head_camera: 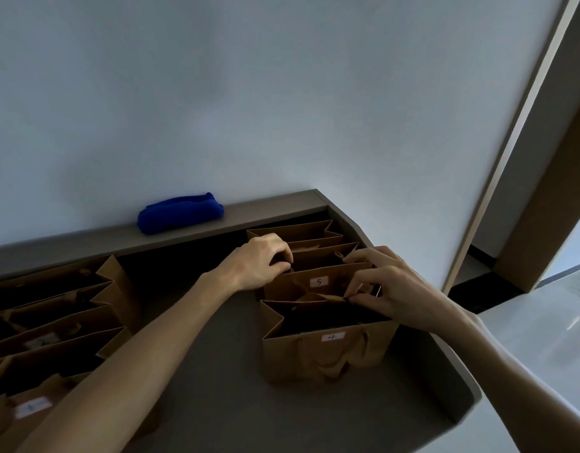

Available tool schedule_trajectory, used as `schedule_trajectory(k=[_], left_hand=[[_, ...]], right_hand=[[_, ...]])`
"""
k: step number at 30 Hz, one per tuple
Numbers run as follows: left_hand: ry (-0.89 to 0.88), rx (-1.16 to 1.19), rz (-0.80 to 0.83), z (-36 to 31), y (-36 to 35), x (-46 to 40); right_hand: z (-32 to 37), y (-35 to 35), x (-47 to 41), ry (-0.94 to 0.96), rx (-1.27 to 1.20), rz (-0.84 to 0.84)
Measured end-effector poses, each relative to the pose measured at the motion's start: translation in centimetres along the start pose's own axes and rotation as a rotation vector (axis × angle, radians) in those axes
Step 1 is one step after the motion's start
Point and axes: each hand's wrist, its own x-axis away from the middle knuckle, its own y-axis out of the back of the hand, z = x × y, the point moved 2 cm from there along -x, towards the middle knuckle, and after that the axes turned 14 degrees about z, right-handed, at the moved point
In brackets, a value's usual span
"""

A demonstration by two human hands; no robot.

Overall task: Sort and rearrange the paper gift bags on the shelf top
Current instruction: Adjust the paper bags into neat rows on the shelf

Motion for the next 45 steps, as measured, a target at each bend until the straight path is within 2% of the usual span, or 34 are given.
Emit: schedule_trajectory(k=[5, 10, 16, 19, 23, 27, 33, 36, 41, 45], left_hand=[[-0.068, 0.009, -0.104, -1.4, -0.1, 2.4], [-0.115, -0.004, -0.103, -2.1, -0.6, 3.8], [-0.093, 0.02, -0.083, -1.7, -0.3, 3.3], [-0.026, -0.006, -0.078, -1.1, 0.9, 1.8], [0.128, -0.001, 0.129, -0.3, 1.9, -0.6], [0.135, 0.147, 0.271, 0.3, 2.1, -2.0], [0.164, 0.16, 0.298, 0.8, 2.0, -2.6], [0.134, 0.087, 0.289, 0.8, 1.9, -2.8], [0.115, -0.087, 0.453, 0.0, 0.6, -2.8], [0.059, -0.081, 0.446, -0.7, -0.6, -2.4]], right_hand=[[-0.2, 0.3, -0.9, -0.032, 0.025, 0.036], [-0.5, 0.0, -1.3, -0.018, 0.042, 0.069], [-0.6, 0.1, -1.8, -0.02, 0.024, 0.079], [-0.6, 0.3, -2.5, -0.032, 0.039, 0.097], [-1.0, 0.7, -3.8, -0.039, 0.039, 0.089], [-1.2, 0.5, -4.6, -0.051, 0.035, 0.116], [-1.1, 0.2, -5.1, -0.076, 0.032, 0.17], [-1.1, 0.2, -5.3, -0.078, 0.022, 0.184], [-0.9, -0.2, -4.9, -0.053, 0.004, 0.209], [-0.8, -0.7, -4.0, -0.027, 0.024, 0.179]])
